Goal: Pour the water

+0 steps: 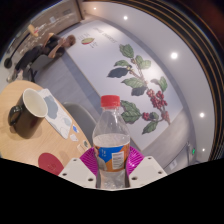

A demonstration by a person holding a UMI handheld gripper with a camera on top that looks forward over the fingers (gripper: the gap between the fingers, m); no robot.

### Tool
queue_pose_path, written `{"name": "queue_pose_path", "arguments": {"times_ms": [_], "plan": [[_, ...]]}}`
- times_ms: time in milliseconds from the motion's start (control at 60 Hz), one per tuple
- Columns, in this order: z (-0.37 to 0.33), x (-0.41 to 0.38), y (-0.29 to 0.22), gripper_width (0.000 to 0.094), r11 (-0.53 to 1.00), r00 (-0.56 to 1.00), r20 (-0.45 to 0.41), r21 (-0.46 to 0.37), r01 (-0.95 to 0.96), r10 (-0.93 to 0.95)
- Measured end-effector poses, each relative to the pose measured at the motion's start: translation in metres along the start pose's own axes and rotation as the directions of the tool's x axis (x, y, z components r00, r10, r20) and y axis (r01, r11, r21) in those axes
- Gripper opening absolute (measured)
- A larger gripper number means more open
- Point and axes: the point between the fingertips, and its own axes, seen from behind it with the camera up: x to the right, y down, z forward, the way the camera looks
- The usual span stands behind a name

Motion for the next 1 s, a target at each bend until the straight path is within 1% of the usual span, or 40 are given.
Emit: {"name": "queue_pose_path", "arguments": {"times_ms": [33, 67, 133, 150, 167, 183, 200, 217, 233, 250, 267, 333, 350, 383, 400, 433, 450, 533, 550, 600, 667, 733, 767, 800, 817, 833, 867, 883, 917, 933, 950, 1000], "plan": [[0.006, -0.014, -0.015, 0.0319, 0.989, 0.989, -0.022, 0.017, 0.144, -0.144], [0.007, -0.019, -0.028, 0.0321, 0.957, 0.957, -0.025, 0.027, 0.290, -0.289], [-0.003, -0.020, -0.053, 0.0321, 0.840, 0.841, -0.017, 0.039, 0.541, -0.541], [-0.001, -0.018, -0.056, 0.0323, 0.819, 0.821, -0.008, 0.061, 0.571, -0.572], [-0.001, -0.020, -0.061, 0.0322, 0.784, 0.786, -0.010, 0.066, 0.617, -0.618], [-0.003, -0.028, -0.067, 0.0321, 0.733, 0.734, -0.022, 0.053, 0.678, -0.678], [-0.002, -0.024, -0.069, 0.0322, 0.708, 0.711, -0.019, 0.073, 0.702, -0.703], [-0.005, -0.030, -0.075, 0.0323, 0.651, 0.654, -0.032, 0.058, 0.756, -0.756], [-0.006, -0.031, -0.079, 0.0321, 0.609, 0.612, -0.040, 0.060, 0.791, -0.790], [-0.006, -0.024, -0.083, 0.0321, 0.584, 0.588, -0.045, 0.080, 0.808, -0.808], [-0.008, -0.028, -0.089, 0.0320, 0.521, 0.525, -0.061, 0.063, 0.851, -0.849], [0.001, -0.031, -0.098, 0.0323, 0.363, 0.366, -0.102, 0.052, 0.930, -0.925], [-0.013, -0.019, -0.106, 0.0321, 0.313, 0.316, -0.105, 0.044, 0.949, -0.943], [0.000, -0.027, -0.105, 0.0324, 0.257, 0.260, -0.121, 0.040, 0.966, -0.958], [-0.014, -0.016, -0.113, 0.0324, 0.216, 0.218, -0.120, 0.036, 0.976, -0.968], [-0.015, -0.019, -0.116, 0.0325, 0.168, 0.171, -0.125, 0.033, 0.985, -0.977], [-0.002, -0.018, -0.113, 0.0326, 0.170, 0.175, -0.124, 0.053, 0.984, -0.977], [-0.004, -0.021, -0.112, 0.0326, 0.135, 0.140, -0.111, 0.052, 0.989, -0.984], [-0.014, -0.013, -0.118, 0.0326, 0.125, 0.129, -0.110, 0.050, 0.991, -0.986], [-0.007, -0.008, -0.120, 0.0327, 0.121, 0.127, -0.111, 0.057, 0.991, -0.986], [-0.015, -0.004, -0.125, 0.0326, 0.126, 0.131, -0.109, 0.052, 0.991, -0.985], [-0.006, -0.009, -0.122, 0.0326, 0.177, 0.182, -0.113, 0.059, 0.983, -0.977], [-0.003, -0.008, -0.122, 0.0324, 0.244, 0.250, -0.114, 0.064, 0.968, -0.961], [-0.021, -0.012, -0.133, 0.0325, 0.334, 0.338, -0.129, 0.049, 0.941, -0.932], [-0.006, -0.004, -0.122, 0.0325, 0.400, 0.405, -0.116, 0.069, 0.914, -0.907], [-0.003, -0.004, -0.124, 0.0326, 0.476, 0.481, -0.111, 0.072, 0.877, -0.870], [0.000, 0.002, -0.123, 0.0324, 0.632, 0.637, -0.101, 0.077, 0.771, -0.764], [-0.008, -0.001, -0.129, 0.0324, 0.726, 0.727, -0.105, 0.063, 0.685, -0.678], [-0.003, 0.002, -0.122, 0.0335, 0.860, 0.862, -0.097, 0.072, 0.505, -0.498], [-0.015, 0.014, -0.122, 0.0354, 0.900, 0.902, -0.108, 0.082, 0.427, -0.418], [-0.007, 0.005, -0.109, 0.0352, 0.950, 0.951, -0.086, 0.076, 0.304, -0.297], [-0.002, 0.004, -0.096, 0.0354, 0.996, 0.996, -0.073, 0.081, -0.036, 0.042]]}}
